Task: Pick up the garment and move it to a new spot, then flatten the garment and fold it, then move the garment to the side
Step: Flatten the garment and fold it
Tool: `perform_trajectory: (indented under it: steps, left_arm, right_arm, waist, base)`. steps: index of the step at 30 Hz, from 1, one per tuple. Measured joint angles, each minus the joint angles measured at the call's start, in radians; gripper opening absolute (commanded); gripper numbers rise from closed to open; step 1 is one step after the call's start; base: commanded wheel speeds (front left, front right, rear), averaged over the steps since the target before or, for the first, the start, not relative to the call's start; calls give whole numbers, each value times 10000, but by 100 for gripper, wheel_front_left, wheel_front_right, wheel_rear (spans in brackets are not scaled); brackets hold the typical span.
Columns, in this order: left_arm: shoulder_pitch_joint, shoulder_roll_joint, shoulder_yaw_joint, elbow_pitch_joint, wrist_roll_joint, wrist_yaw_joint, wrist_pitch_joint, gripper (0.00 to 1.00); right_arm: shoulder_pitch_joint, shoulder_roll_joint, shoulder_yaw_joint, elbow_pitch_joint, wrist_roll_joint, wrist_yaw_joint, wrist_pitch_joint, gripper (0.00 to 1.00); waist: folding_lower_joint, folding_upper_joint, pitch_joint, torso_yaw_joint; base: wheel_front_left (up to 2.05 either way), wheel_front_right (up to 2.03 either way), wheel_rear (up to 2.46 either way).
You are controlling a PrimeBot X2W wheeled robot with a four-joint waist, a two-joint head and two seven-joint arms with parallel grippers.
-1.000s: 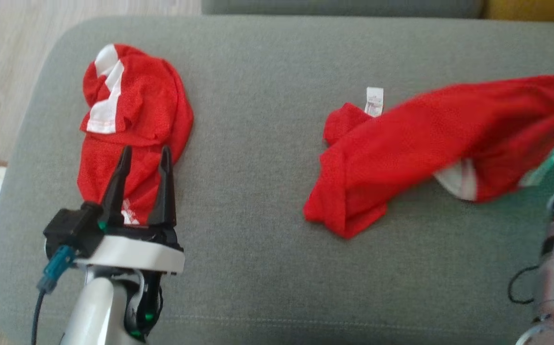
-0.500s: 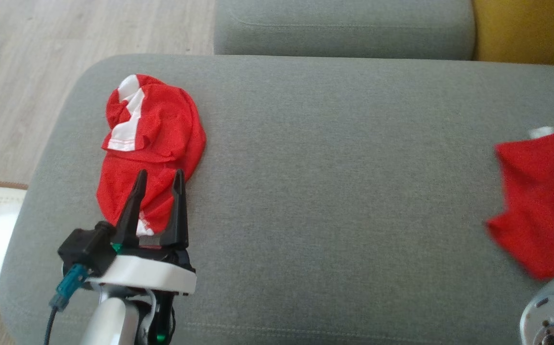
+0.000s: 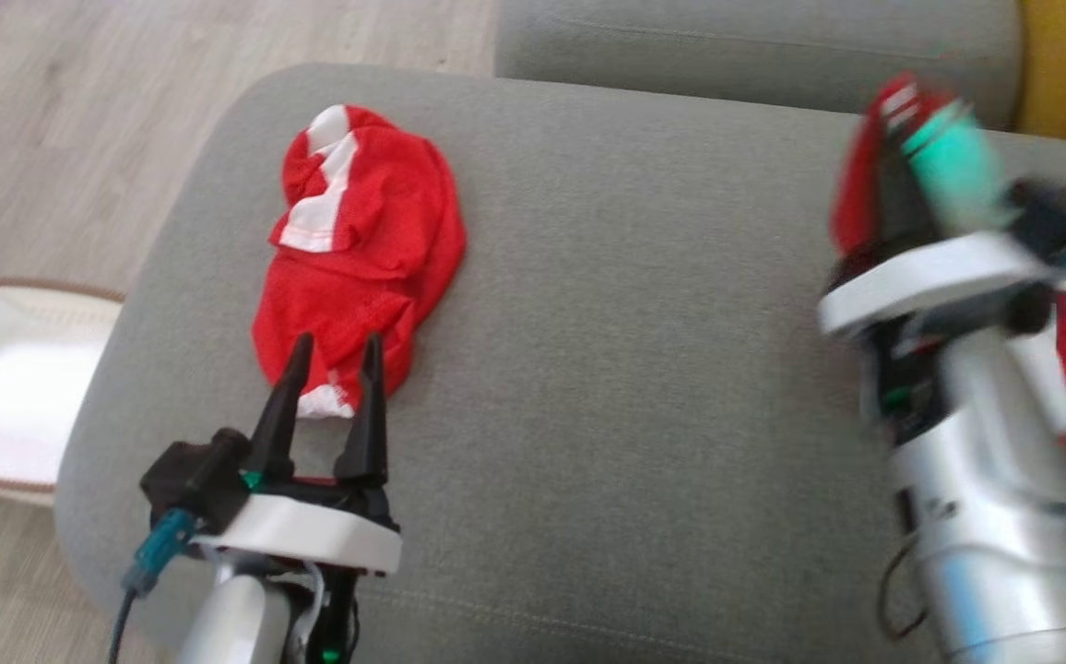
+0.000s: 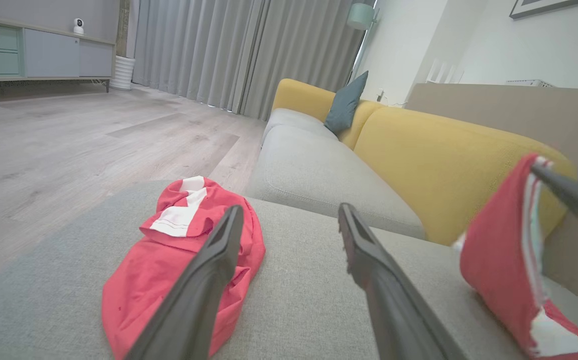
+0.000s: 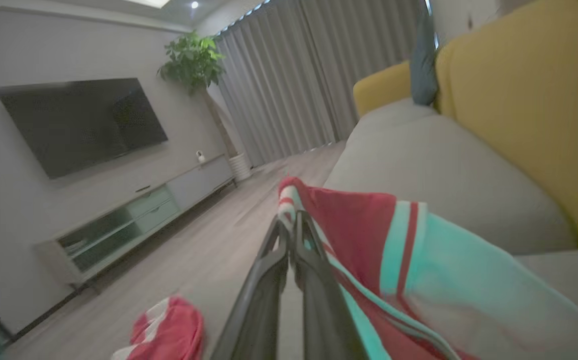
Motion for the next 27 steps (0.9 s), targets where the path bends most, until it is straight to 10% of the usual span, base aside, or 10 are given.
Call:
perform_trajectory:
  steps: [7, 8, 9, 18, 27]
  left_arm:
    - [-186, 0, -370, 209, 0, 13, 0, 100]
    - [-185, 2, -401, 249, 0, 13, 0, 100]
    - [-185, 4, -431, 274, 0, 15, 0, 100]
    - [-185, 4, -244, 305, 2, 109, 2, 100]
    - [-186, 4, 56, 107, 10, 132, 0, 100]
  right_arm:
    - [-661, -35, 3072, 2627, 1781, 0, -1283, 0]
    - [-842, -40, 3379, 2936, 1944, 0, -1329, 15]
    - [-1008, -42, 3657, 3195, 2132, 0, -1369, 100]
    - [-1891, -96, 5528, 4192, 3283, 0, -1453, 100]
    - [-2066, -105, 4130, 4401, 2523, 0, -1455, 100]
  waist:
    - [0, 0, 195, 617]
    - [0, 0, 206, 690]
    - [0, 0, 218, 755]
    - [0, 0, 231, 611]
    - [0, 0, 53, -276]
  base:
    - [0, 0, 0]
    - [0, 0, 0]
    - [0, 0, 0]
    - [0, 0, 0]
    - [0, 0, 0]
